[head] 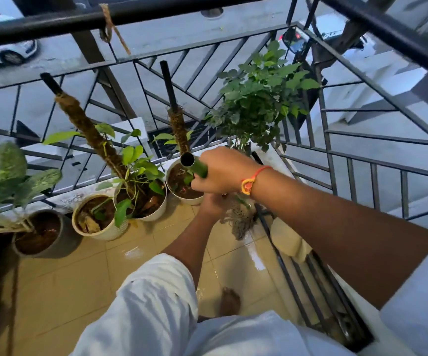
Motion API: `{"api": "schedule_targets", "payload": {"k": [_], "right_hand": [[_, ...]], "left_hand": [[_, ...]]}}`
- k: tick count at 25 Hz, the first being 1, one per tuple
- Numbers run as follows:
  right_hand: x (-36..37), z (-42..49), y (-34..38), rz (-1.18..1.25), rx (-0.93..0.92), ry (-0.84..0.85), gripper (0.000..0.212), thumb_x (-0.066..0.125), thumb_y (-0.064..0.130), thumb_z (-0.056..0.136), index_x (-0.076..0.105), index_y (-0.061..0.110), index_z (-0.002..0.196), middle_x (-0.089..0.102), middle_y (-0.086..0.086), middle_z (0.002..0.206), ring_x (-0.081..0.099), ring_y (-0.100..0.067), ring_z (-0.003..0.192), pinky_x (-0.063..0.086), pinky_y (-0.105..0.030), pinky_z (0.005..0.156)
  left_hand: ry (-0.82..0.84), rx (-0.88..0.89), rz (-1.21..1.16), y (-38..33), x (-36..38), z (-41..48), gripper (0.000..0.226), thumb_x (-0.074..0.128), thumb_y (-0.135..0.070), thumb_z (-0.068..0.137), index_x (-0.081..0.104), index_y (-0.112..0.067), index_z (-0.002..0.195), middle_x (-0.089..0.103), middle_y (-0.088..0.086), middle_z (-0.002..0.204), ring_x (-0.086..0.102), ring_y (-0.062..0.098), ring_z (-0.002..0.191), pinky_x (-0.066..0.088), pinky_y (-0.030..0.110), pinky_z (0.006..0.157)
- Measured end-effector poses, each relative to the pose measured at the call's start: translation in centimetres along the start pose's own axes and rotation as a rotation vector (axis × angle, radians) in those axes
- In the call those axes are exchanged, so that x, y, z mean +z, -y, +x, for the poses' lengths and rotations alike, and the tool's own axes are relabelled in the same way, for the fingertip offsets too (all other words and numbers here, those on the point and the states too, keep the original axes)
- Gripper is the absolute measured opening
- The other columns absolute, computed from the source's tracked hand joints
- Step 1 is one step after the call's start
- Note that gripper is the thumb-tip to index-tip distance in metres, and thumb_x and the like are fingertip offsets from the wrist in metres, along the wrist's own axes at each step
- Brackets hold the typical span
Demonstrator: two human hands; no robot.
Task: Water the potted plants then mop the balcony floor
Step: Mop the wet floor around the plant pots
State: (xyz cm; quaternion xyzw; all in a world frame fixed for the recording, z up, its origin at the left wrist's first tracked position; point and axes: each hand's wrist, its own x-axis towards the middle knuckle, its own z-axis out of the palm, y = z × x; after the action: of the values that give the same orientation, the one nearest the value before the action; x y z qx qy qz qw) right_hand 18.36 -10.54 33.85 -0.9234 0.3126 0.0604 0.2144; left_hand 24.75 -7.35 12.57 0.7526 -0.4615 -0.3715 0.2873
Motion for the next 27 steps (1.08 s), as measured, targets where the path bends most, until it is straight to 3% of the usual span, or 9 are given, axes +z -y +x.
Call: {"api": "schedule_targets", "payload": {"k": [2,7,10,12,15,17,21,24,27], "right_hand": [[-1.2,1.2,0.3,0.108,-0.012,-0.012,0.039,0.065,0.036,0.084,0.048,0.017,0.054,0.048,0.000,0.053,0.046,-0.018,0.050,0.031,-0.027,0.051],[-1.9,5.3,6.4,0.287,-0.097,-0.011,0.038,0.068,0.038,0.084,0.059,0.020,0.052,0.054,0.007,0.052,0.051,-0.012,0.053,0.037,-0.029,0.054],[-0.2,7.8,11.7,0.439,-0.134,0.039,0.025,0.072,0.040,0.081,0.074,0.017,0.071,0.070,-0.004,0.072,0.066,-0.017,0.070,0.054,-0.035,0.065],[0.8,9.5,15.1,0.603,-0.146,0.080,0.023,0.073,0.037,0.081,0.074,0.014,0.077,0.072,-0.012,0.087,0.071,-0.024,0.086,0.060,-0.040,0.073],[3.3,11.4,19.0,0.835,-0.151,0.146,0.016,0.073,0.028,0.086,0.073,0.015,0.076,0.072,-0.004,0.085,0.069,-0.011,0.084,0.056,-0.030,0.068],[6.8,12.1,20.2,0.924,-0.097,0.158,0.024,0.076,0.033,0.082,0.070,0.010,0.081,0.075,-0.010,0.096,0.073,-0.017,0.094,0.061,-0.038,0.079],[16.5,11.7,22.1,0.963,-0.007,0.229,0.055,0.074,0.063,0.077,0.073,0.011,0.094,0.075,-0.013,0.106,0.070,-0.033,0.105,0.053,-0.057,0.098],[22.6,10.6,25.1,0.946,-0.017,0.329,0.040,0.070,0.054,0.088,0.073,0.016,0.100,0.073,0.013,0.118,0.066,-0.004,0.109,0.052,-0.038,0.102],[25.6,10.5,27.8,0.945,-0.042,0.333,0.018,0.071,0.027,0.094,0.074,0.010,0.097,0.072,0.011,0.119,0.064,0.011,0.103,0.048,-0.011,0.089]], "left_hand": [[-0.082,0.150,-0.091,0.2,-1.4,0.5,0.019,0.069,-0.005,0.096,0.069,0.001,0.114,0.071,0.008,0.110,0.063,0.009,0.104,0.050,0.016,0.088],[-0.124,0.022,-0.141,4.3,-10.0,-2.2,0.018,0.073,-0.020,0.095,0.073,-0.010,0.110,0.077,0.007,0.106,0.070,0.022,0.100,0.056,0.038,0.089],[-0.191,-0.013,-0.113,9.6,-15.2,-4.9,0.017,0.073,-0.025,0.093,0.073,-0.015,0.107,0.078,0.006,0.102,0.072,0.023,0.097,0.058,0.045,0.088],[-0.244,-0.049,-0.104,12.8,-18.9,-7.0,0.014,0.073,-0.023,0.093,0.073,-0.015,0.104,0.076,0.004,0.099,0.070,0.021,0.093,0.056,0.038,0.082],[-0.324,-0.109,-0.038,17.7,-23.8,-9.9,0.021,0.074,-0.020,0.094,0.074,-0.011,0.114,0.077,0.008,0.105,0.070,0.023,0.098,0.053,0.033,0.081],[-0.328,-0.161,0.017,21.4,-25.7,-11.7,0.031,0.073,-0.017,0.093,0.072,-0.009,0.123,0.077,0.013,0.112,0.070,0.030,0.105,0.055,0.039,0.087],[-0.278,-0.356,0.130,29.2,-27.1,-15.7,0.024,0.066,-0.010,0.094,0.071,-0.008,0.117,0.074,0.019,0.111,0.067,0.036,0.104,0.047,0.036,0.080],[-0.253,-0.529,0.169,34.7,-27.6,-19.1,0.020,0.060,-0.006,0.095,0.071,-0.012,0.111,0.073,0.018,0.111,0.067,0.036,0.106,0.051,0.040,0.088],[-0.246,-0.621,0.163,38.4,-28.4,-21.5,0.018,0.061,-0.008,0.097,0.069,-0.014,0.111,0.071,0.017,0.113,0.066,0.037,0.107,0.053,0.041,0.091]]}}
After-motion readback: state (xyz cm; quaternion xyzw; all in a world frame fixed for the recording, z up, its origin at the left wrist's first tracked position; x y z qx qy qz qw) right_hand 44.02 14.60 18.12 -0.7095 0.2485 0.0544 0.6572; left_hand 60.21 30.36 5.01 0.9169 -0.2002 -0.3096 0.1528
